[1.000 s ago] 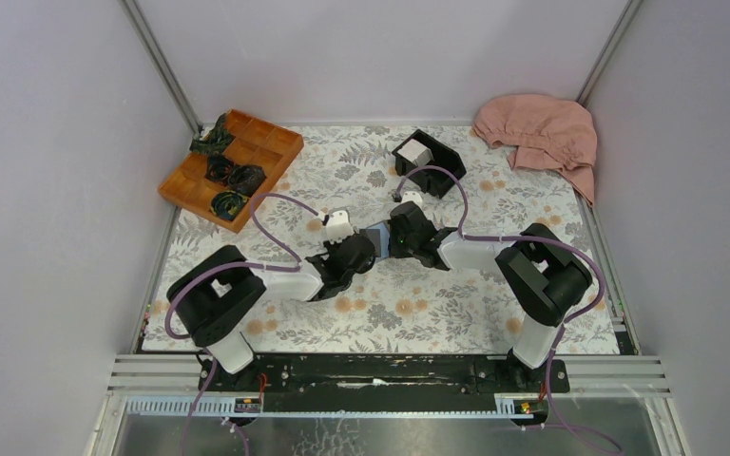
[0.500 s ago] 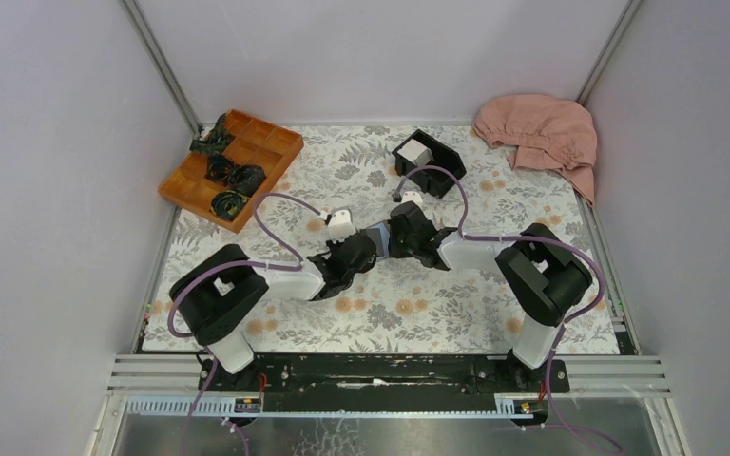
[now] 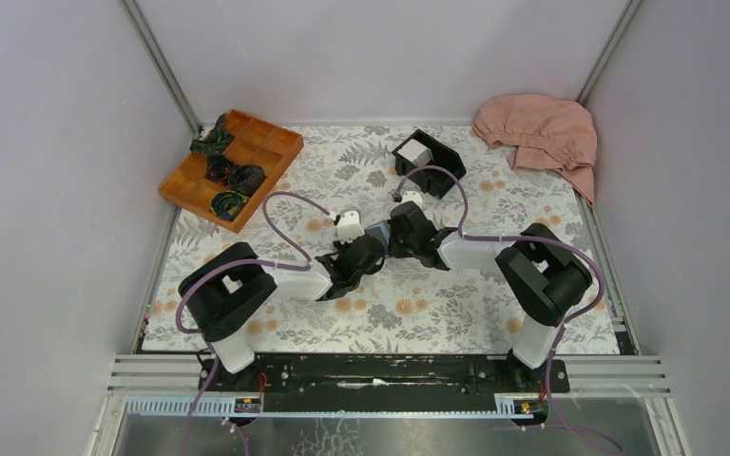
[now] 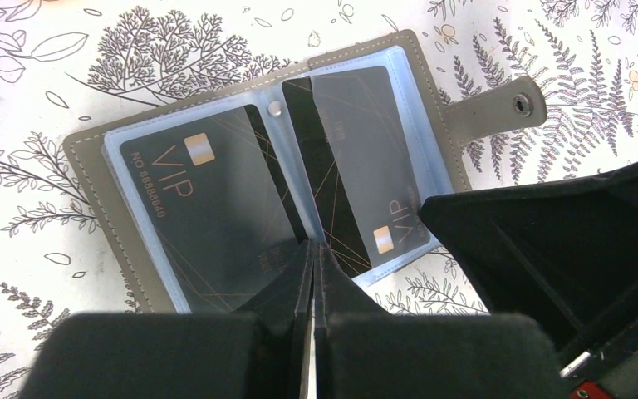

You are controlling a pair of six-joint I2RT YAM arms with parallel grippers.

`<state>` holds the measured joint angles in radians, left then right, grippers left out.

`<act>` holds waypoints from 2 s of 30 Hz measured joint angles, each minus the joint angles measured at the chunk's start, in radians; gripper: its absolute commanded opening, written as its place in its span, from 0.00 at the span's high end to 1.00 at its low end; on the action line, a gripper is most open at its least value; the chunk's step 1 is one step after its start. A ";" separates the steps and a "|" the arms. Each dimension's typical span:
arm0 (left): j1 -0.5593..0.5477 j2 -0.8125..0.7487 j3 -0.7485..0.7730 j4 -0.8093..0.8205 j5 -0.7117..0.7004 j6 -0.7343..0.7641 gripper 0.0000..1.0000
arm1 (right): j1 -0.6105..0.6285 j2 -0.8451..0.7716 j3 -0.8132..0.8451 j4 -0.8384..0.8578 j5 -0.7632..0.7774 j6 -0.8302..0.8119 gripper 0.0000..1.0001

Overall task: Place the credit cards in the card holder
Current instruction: Insert the credit card into the card holder.

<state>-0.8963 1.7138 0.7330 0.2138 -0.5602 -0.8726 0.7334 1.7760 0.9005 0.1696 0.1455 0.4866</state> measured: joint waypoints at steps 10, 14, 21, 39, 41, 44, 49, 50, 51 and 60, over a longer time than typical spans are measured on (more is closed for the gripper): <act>-0.007 0.023 0.024 -0.010 -0.005 0.000 1.00 | 0.000 -0.001 0.000 0.000 0.007 0.000 0.99; -0.008 0.035 0.036 -0.012 -0.005 0.000 1.00 | 0.000 -0.006 0.000 -0.010 0.022 -0.004 0.91; -0.013 0.060 0.059 -0.004 -0.005 -0.008 1.00 | 0.000 -0.031 -0.001 -0.068 0.037 -0.022 0.83; -0.014 0.120 0.129 -0.010 -0.004 -0.014 1.00 | -0.006 -0.168 -0.040 -0.136 0.056 -0.040 0.57; -0.014 0.126 0.137 -0.013 -0.004 -0.015 1.00 | -0.019 -0.197 -0.064 -0.131 0.056 -0.034 0.55; -0.014 0.138 0.153 -0.021 -0.004 -0.015 1.00 | -0.040 -0.213 -0.098 -0.117 0.051 -0.022 0.53; -0.012 0.174 0.201 -0.036 -0.003 -0.024 1.00 | -0.119 -0.227 -0.196 -0.066 0.016 0.014 0.53; -0.010 0.180 0.208 -0.037 -0.002 -0.029 1.00 | -0.132 -0.227 -0.212 -0.053 0.006 0.021 0.53; -0.008 0.184 0.212 -0.038 0.000 -0.034 1.00 | -0.146 -0.227 -0.228 -0.041 -0.008 0.030 0.53; 0.014 0.183 0.199 -0.021 0.022 -0.079 1.00 | -0.221 -0.207 -0.268 0.107 -0.116 0.088 0.52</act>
<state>-0.8825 1.8965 0.9318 0.1925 -0.5385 -0.9516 0.5121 1.5692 0.6327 0.2768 0.0292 0.5743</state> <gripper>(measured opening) 0.009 0.473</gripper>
